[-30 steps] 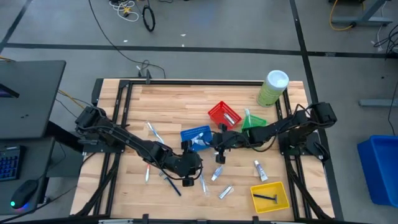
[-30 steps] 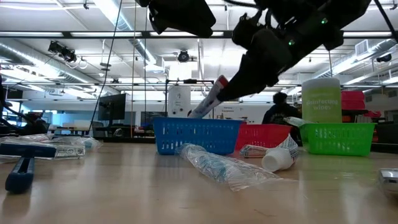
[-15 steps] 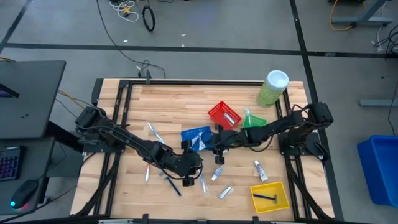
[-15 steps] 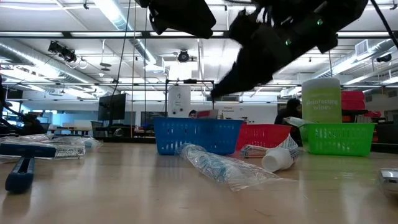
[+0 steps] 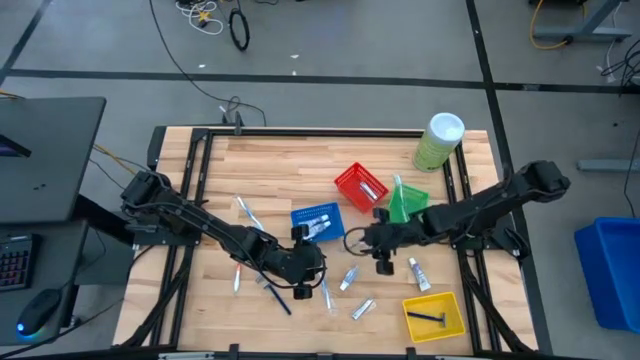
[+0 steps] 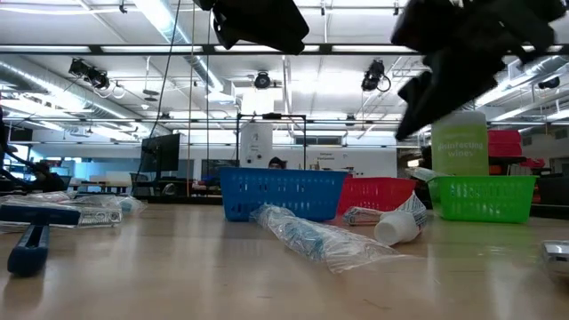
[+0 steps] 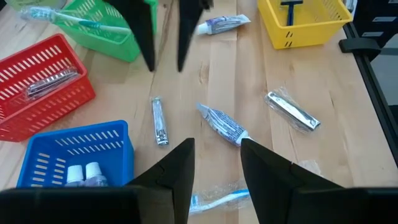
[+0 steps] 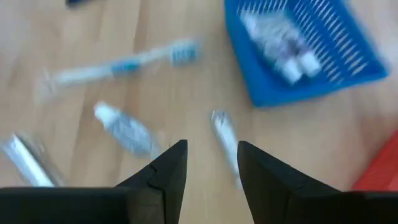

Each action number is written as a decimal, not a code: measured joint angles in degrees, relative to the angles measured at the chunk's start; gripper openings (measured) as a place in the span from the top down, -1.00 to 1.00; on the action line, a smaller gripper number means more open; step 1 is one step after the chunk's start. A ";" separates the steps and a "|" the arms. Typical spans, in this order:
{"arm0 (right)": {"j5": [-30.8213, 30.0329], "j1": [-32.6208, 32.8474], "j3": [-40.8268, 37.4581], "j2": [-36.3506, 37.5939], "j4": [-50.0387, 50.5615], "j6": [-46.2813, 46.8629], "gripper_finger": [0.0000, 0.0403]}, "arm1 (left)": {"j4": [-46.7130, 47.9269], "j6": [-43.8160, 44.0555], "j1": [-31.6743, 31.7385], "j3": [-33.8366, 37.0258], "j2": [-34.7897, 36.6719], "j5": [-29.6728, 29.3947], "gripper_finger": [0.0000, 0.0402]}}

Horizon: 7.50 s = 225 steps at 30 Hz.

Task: Pick & Place Travel size toiletries
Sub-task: Put the silver nail cutter into the red bin, then put the blue toothbrush into the green bin

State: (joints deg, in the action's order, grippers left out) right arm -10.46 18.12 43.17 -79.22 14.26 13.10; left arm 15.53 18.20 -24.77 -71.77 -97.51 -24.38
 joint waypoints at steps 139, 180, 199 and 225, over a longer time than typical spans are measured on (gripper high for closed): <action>11.59 -14.27 -12.97 -1.64 -37.61 -4.88 0.18 | -1.42 -5.06 0.11 -0.02 -0.06 4.75 0.32; 10.72 -14.33 -12.94 -1.66 -37.68 -5.03 0.26 | 26.99 -25.57 24.49 30.60 15.05 17.94 0.32; 7.52 -14.33 -12.91 -1.71 -38.86 -5.04 0.25 | 21.30 -28.16 24.43 30.74 17.62 11.94 0.32; 7.52 -14.33 -12.91 -1.71 -38.84 -4.61 0.28 | 10.13 -33.76 33.99 39.16 17.77 17.33 0.40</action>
State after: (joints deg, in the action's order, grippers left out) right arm -2.94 3.79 30.26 -80.93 -24.58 8.49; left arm 25.66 -15.56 9.21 -32.61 -79.75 -7.05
